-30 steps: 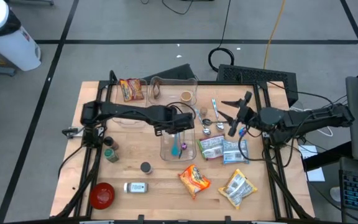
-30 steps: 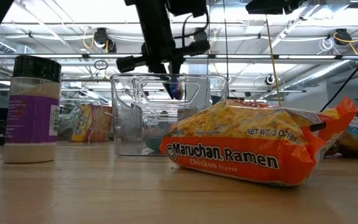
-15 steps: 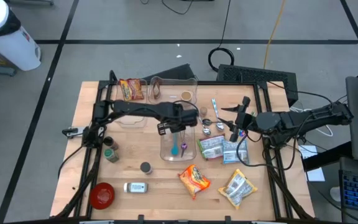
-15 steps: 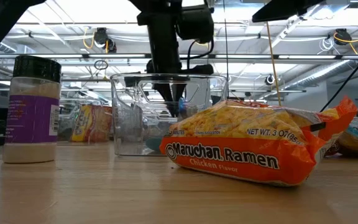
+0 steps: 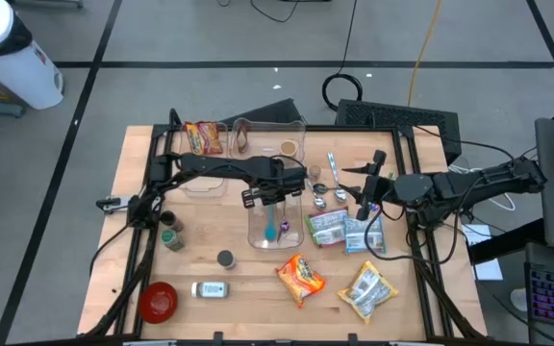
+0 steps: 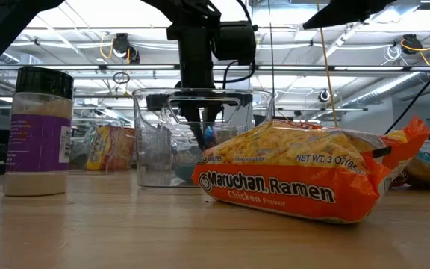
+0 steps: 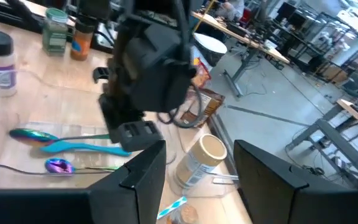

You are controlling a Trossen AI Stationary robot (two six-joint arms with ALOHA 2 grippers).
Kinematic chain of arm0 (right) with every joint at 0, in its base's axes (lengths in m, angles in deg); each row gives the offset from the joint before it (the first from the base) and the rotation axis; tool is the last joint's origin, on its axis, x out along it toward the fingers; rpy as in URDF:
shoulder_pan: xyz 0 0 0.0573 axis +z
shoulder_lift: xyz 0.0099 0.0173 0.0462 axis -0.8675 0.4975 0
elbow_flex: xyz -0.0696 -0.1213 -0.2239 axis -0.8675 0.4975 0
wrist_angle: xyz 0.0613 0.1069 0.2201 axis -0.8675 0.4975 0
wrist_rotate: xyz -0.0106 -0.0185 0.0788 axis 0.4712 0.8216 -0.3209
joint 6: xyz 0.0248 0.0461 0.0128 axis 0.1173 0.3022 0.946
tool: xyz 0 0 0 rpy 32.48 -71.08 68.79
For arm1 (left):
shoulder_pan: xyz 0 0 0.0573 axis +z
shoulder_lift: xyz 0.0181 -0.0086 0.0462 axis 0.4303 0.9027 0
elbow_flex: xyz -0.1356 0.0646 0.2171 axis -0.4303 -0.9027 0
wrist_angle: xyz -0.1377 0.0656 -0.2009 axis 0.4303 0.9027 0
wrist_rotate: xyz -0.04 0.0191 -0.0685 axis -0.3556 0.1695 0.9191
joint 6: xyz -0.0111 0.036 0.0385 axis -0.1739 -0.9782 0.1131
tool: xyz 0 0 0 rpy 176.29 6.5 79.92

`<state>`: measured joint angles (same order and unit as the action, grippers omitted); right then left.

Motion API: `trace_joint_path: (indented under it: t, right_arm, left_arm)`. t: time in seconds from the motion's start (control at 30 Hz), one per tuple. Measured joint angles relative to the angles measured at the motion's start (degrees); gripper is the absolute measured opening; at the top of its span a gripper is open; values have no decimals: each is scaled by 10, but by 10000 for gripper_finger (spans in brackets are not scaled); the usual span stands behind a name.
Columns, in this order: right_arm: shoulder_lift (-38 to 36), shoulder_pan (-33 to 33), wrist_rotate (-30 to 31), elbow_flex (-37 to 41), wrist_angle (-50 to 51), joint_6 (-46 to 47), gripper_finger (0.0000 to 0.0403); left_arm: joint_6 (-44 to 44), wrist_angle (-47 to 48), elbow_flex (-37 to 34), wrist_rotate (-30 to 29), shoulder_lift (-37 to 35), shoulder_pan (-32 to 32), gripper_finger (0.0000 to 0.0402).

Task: Pick & Place Food Item
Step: Put the left purple spoon into the bottom right transparent bin

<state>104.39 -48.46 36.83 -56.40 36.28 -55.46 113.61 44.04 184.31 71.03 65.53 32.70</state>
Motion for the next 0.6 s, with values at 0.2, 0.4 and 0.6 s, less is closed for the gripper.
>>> trace_joint_path:
  t: [0.2, 0.4, 0.6]
  right_arm:
    - [0, 0, -34, 35, -10, 5, 180]
    - [-4, 0, -41, 67, -14, 6, 180]
    - [-18, 0, -41, 84, -42, 4, 180]
  left_arm:
    - [-7, -1, 0, 7, 0, 13, 5]
    - [-10, -1, 0, 8, 0, 15, 16]
    - [-33, -5, 0, 8, 0, 16, 7]
